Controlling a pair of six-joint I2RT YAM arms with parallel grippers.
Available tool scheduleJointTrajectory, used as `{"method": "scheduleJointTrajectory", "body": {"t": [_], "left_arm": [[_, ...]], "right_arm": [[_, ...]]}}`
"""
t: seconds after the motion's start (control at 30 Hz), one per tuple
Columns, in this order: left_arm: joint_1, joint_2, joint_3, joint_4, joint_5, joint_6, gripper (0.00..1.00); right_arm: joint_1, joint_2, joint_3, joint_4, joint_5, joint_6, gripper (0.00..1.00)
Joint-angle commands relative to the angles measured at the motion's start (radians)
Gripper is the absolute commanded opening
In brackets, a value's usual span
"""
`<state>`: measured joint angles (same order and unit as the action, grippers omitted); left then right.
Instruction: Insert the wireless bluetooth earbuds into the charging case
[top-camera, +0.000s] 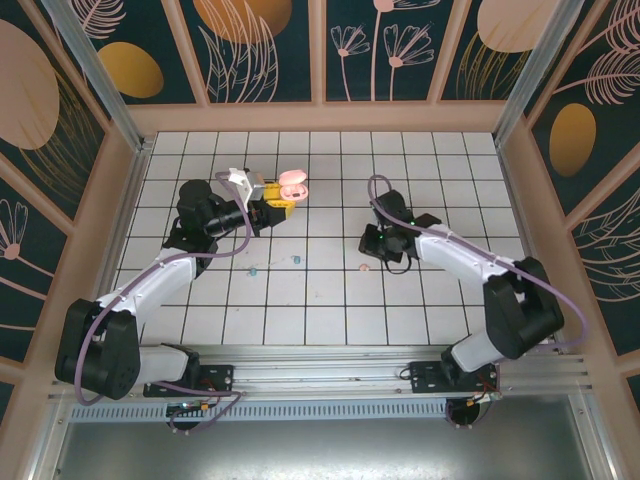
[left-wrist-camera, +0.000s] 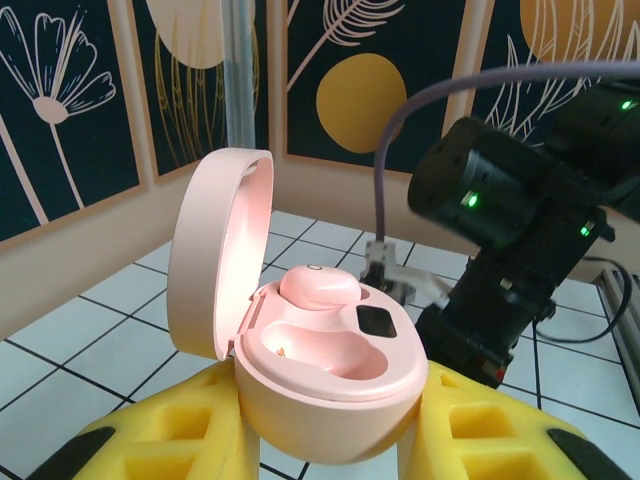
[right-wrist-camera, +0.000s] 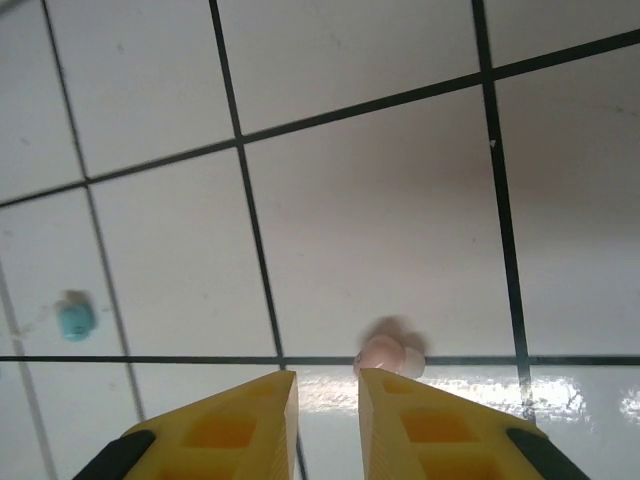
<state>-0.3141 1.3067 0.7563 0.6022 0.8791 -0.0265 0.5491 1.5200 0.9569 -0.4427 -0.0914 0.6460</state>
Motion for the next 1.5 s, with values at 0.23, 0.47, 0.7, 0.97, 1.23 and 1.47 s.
{"method": "scheduleJointTrajectory", "body": {"t": [0.23,0.47,0.7,0.97,1.23,1.47], "left_arm": [[0.000,-0.021,-0.023,0.051,-0.008,0.002,0.14],[0.001,-0.021,-0.023,0.052,-0.012,0.003,0.14],[0.001,-0.009,-0.018,0.060,-0.006,-0.004,0.14],[0.000,-0.012,-0.022,0.057,-0.008,-0.007,0.15],[0.000,-0.020,-0.018,0.050,-0.012,0.000,0.15],[0.000,-0.029,-0.022,0.048,-0.015,-0.001,0.15]], "right_arm": [[-0.089,0.167,0.050,0.070,-0.079,-0.279,0.24],[-0.101,0.193,0.042,0.070,-0.137,-0.296,0.24],[-0.114,0.200,-0.034,0.098,-0.169,-0.305,0.19],[-0.116,0.134,-0.082,0.084,-0.169,-0.280,0.14],[-0.115,0.109,-0.075,0.041,-0.172,-0.278,0.12],[-0.097,0.095,-0.079,0.041,-0.204,-0.279,0.11]]}}
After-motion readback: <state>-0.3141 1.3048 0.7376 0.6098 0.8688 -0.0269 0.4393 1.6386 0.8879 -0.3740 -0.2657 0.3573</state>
